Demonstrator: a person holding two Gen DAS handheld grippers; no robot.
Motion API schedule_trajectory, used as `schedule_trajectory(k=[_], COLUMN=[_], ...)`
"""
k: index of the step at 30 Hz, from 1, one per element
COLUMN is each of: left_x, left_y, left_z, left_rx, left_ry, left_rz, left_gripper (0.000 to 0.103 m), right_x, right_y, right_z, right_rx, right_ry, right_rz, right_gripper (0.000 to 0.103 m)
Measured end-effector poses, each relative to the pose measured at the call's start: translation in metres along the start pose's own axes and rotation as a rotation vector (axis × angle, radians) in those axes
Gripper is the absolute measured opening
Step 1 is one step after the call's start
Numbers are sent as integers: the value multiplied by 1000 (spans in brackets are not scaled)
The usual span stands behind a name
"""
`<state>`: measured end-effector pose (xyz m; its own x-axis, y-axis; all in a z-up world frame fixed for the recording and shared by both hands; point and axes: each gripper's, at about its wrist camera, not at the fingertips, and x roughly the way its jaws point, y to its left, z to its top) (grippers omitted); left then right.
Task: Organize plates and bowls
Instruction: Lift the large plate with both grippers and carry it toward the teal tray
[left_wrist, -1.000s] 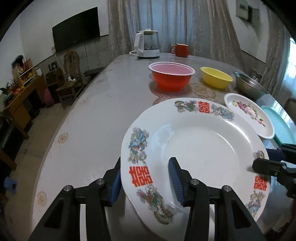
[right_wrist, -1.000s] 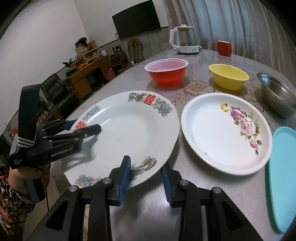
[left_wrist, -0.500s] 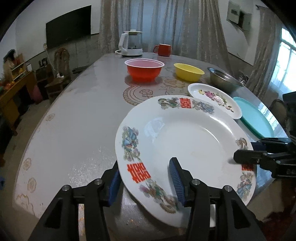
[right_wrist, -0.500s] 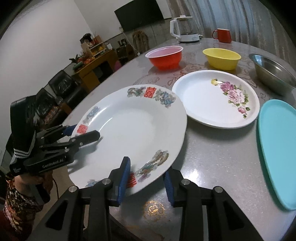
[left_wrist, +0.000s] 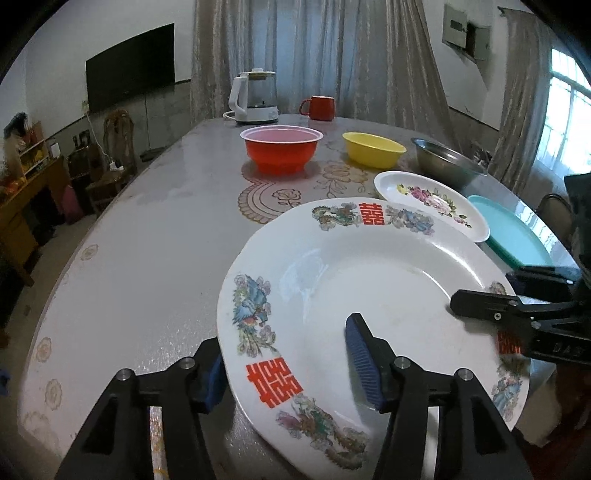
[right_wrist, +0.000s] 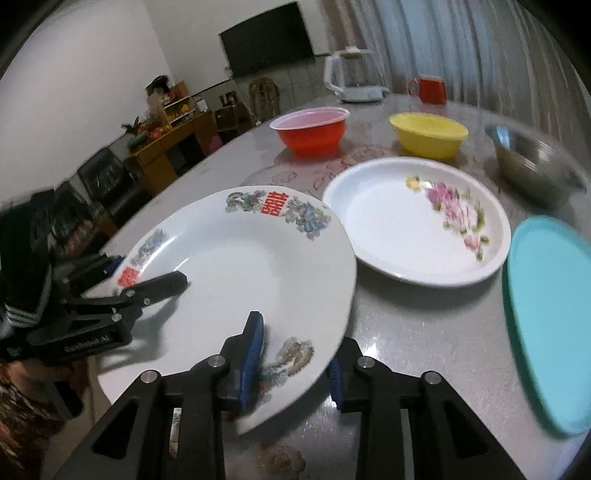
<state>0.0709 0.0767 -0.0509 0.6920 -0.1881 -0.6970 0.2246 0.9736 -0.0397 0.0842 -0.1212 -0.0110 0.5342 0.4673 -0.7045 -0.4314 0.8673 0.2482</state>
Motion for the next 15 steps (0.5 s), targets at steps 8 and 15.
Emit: schedule_trajectory(k=[8, 15], left_x=[-8, -14], left_y=[-19, -45], left_z=[-8, -15], left_rx=[14, -3], left_ry=[-13, -18], left_rz=[3, -57], left_gripper=[58, 57], right_x=[-11, -35], right_y=[-5, -18], right_z=[-8, -20], right_rx=[-26, -60], right_ry=[-2, -24], right_rz=[-52, -103], right_gripper=[33, 33])
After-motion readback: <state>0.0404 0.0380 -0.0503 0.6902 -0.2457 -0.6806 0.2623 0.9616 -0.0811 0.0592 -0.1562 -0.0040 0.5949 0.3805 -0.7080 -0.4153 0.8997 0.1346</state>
